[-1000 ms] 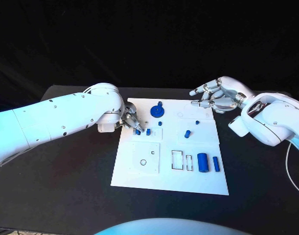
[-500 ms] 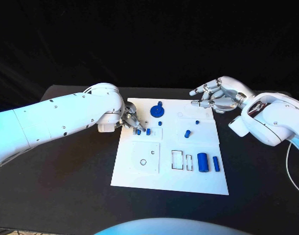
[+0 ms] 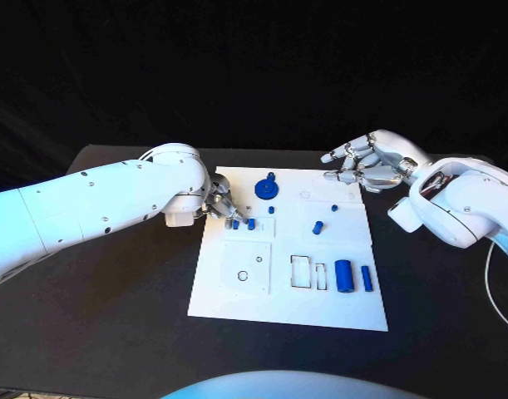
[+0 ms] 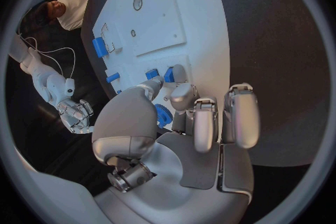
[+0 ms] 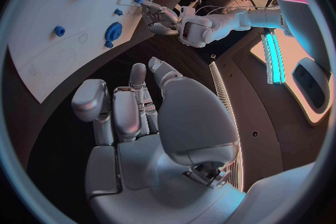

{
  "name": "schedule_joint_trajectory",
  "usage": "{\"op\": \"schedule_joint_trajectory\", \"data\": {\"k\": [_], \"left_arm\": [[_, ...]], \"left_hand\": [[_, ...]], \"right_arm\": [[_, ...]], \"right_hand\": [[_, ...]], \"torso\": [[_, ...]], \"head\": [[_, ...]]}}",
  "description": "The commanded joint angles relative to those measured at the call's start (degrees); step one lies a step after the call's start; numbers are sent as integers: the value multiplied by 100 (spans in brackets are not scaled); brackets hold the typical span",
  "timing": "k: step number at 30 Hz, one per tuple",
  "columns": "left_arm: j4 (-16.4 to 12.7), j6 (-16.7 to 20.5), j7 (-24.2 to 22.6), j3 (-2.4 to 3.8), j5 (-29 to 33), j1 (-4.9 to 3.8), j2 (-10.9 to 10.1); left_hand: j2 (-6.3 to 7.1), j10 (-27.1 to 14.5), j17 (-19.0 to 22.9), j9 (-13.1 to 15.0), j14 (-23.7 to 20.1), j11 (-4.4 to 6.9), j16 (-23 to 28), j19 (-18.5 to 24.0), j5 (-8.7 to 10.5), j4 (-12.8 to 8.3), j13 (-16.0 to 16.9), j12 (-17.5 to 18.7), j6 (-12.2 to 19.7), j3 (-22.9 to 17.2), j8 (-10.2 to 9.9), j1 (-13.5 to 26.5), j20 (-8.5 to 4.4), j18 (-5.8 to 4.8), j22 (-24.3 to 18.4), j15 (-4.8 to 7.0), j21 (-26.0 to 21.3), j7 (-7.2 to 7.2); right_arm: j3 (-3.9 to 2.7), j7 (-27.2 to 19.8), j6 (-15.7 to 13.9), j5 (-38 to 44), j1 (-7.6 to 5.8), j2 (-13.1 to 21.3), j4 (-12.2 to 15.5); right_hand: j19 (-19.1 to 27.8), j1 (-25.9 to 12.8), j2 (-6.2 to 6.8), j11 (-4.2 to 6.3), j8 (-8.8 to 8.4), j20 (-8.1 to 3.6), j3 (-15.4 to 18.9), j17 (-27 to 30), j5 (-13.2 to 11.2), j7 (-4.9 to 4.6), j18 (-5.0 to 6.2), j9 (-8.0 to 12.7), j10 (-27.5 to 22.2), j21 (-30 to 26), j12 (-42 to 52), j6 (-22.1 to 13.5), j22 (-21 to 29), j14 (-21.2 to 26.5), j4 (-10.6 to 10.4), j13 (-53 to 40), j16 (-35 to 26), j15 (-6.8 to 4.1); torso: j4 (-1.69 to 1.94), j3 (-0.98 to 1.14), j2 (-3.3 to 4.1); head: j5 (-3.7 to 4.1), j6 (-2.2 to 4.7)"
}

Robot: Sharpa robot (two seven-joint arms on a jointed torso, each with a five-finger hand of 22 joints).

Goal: Assemble the parts on the task board

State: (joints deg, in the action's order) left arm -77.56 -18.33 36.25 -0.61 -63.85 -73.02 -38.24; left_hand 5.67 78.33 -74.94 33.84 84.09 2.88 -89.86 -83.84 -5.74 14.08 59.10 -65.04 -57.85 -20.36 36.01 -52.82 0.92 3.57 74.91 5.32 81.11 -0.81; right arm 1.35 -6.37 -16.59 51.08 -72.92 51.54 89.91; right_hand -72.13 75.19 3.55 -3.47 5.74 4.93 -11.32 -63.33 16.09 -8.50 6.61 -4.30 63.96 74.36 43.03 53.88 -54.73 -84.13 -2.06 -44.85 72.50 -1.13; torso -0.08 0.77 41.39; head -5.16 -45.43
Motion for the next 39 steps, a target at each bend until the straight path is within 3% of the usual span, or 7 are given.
{"op": "schedule_joint_trajectory", "data": {"k": [1,10,15,19,24,28,39], "left_arm": [[-65,218,-41,-9,26,32,-51],[-169,1493,-664,78,801,-22,-256],[-200,1821,-917,87,960,-35,-325],[-232,2011,-1352,87,886,-38,-350],[-263,2370,-2537,40,731,-35,-307],[-272,2633,-3450,-14,332,-8,-223],[-106,2949,-3877,-105,-903,86,12]], "left_hand": [[9,26,-1506,-10,591,-2,-14,-141,25,38,-52,39,-43,118,-18,56,-22,-93,604,41,-24,-6],[-30,-523,-1506,-55,591,-100,-14,180,19,255,-1002,905,254,755,-125,24,29,65,33,-22,-669,-124],[-127,-1146,-812,-135,370,-231,558,653,9,260,-1967,1794,551,1119,-242,-112,108,283,-847,-109,-1698,-246],[-128,-1674,542,-302,-200,-439,1887,1534,1,205,-2209,2131,982,1289,-439,-630,246,615,-2425,-285,-3613,-465],[-125,-2556,2773,-624,-1613,-720,4387,2121,-6,-296,-2665,2741,1380,1073,-721,-2036,480,643,-3162,-550,-4690,-740],[-58,-2696,3478,-1344,-2032,-948,5298,2395,27,-750,-3751,3790,1263,372,-1390,-3168,694,647,-3660,-815,-5387,-870],[217,-2325,3742,-2040,-1206,-851,5164,1764,-6,-1002,-4794,4512,715,263,-2044,-3194,558,704,-3600,-615,-5167,-812]], "right_arm": [[-1,-38,69,29,2,-3,0],[-1,-32,73,29,3,-6,-9],[-1,-28,75,29,3,1,-9],[-1,-27,73,29,3,6,-7],[-1,-27,67,29,3,-4,-29],[-1,-28,61,29,3,-16,-45],[-1,-29,54,29,3,-20,-49]], "right_hand": [[41,-21,-31,2,35,11,-33,5,27,-26,31,10,-48,-39,-7,16,5,-71,3,7,-33,8],[41,-21,-31,2,35,11,-33,5,27,-26,31,10,-48,-39,-7,16,5,-71,3,7,-33,8],[41,-21,-31,2,35,11,-33,5,27,-26,31,10,-48,-39,-7,16,5,-71,3,7,-33,8],[41,-21,-31,2,35,11,-33,5,27,-26,31,10,-48,-39,-7,16,5,-71,3,7,-33,8],[41,-21,-31,2,35,11,-33,5,27,-26,31,10,-48,-39,-7,16,5,-71,3,7,-33,8],[41,-21,-31,2,35,11,-33,5,27,-26,31,10,-48,-39,-7,16,5,-71,3,7,-33,8],[46,-24,-32,3,40,11,-40,14,30,-25,33,10,-49,-48,-12,19,19,-71,2,18,-42,7]], "torso": [[1,1,-1],[4,4,-2],[6,2,-2],[7,3,2],[5,1,-11],[1,-5,3],[6,3,0]], "head": [[5,4],[13,15],[36,24],[42,23],[42,39],[60,63],[87,71]]}}
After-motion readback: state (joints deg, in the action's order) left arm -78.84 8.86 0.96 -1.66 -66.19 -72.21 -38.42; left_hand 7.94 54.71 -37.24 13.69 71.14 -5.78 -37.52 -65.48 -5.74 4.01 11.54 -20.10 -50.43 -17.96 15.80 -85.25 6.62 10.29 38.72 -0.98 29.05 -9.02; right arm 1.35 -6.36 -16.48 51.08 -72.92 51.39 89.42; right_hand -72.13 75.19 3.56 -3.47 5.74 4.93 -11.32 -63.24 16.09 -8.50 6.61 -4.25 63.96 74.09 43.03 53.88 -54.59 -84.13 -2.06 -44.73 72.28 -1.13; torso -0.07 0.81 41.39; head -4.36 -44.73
